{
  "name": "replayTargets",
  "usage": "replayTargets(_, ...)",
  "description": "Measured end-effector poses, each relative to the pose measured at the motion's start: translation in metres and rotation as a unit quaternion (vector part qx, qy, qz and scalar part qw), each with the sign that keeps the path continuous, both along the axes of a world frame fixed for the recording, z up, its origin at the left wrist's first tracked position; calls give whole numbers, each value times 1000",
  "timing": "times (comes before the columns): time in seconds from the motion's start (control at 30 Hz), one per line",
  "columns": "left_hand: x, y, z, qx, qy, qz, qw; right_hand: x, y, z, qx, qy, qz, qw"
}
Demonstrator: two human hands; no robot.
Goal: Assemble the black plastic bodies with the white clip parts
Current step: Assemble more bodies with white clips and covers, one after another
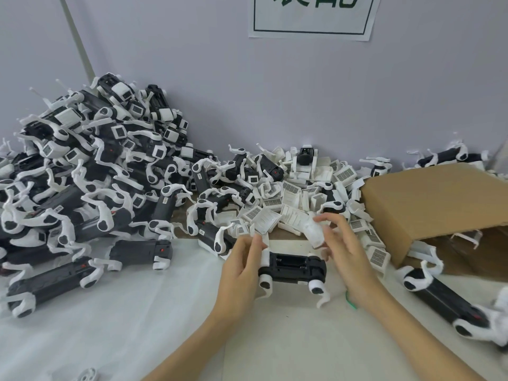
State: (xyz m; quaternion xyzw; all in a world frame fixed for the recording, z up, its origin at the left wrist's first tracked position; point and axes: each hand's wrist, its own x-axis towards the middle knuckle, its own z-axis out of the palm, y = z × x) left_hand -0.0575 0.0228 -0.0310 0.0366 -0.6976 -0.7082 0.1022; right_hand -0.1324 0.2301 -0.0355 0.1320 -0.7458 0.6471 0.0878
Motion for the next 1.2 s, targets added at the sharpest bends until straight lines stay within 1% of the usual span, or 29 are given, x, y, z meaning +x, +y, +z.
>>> replayTargets(0.03,0,1,-1,-9,9,-4,1000,4,0,1,-83,-42,17,996)
replayTargets(0.1,2,2,0,-10,11,-22,1000,10,0,7,-225,-127,64,964)
replayTargets(0.13,3,2,0,-7,5,-31,999,11,1,9,-267,-153,85,948)
replayTargets(0.17,4,2,1,2,1,-39,999,12,3,11,-288,-169,102,937)
replayTargets(0.27,4,1,2,20,0,-53,998,13,10,13,-293,-177,135,930)
replayTargets(0.4,6,0,0,41,-4,-64,997,14,10,12,-295,-175,90,935)
replayTargets(0.5,6,-2,0,28,2,-78,997,16,6,13,-281,-153,86,944)
replayTargets(0.57,5,-2,-3,-7,11,-80,997,21,1,15,-248,-113,75,959)
replayTargets(0.6,3,-2,-4,-23,17,-77,997,24,-1,17,-212,-86,56,972)
replayTargets(0.67,0,0,-7,-35,26,-67,997,32,-5,18,-82,-1,18,996)
replayTargets(0.7,-1,0,-8,-34,30,-64,997,36,-8,17,-6,45,17,999)
replayTargets(0.77,-2,1,-10,-44,36,-59,997,42,-15,15,128,115,14,985)
replayTargets(0.8,-3,1,-10,-53,40,-55,996,44,-17,15,164,133,14,977)
replayTargets(0.93,-3,1,-9,-66,52,-42,996,50,-21,19,228,163,9,960)
replayTargets(1.03,-3,2,-9,-51,52,-43,996,53,-24,19,302,211,2,930)
replayTargets(1.1,-3,2,-8,-50,55,-43,996,55,-29,14,348,216,7,912)
replayTargets(1.2,-2,0,-9,-40,50,-51,997,55,-30,11,387,223,17,895)
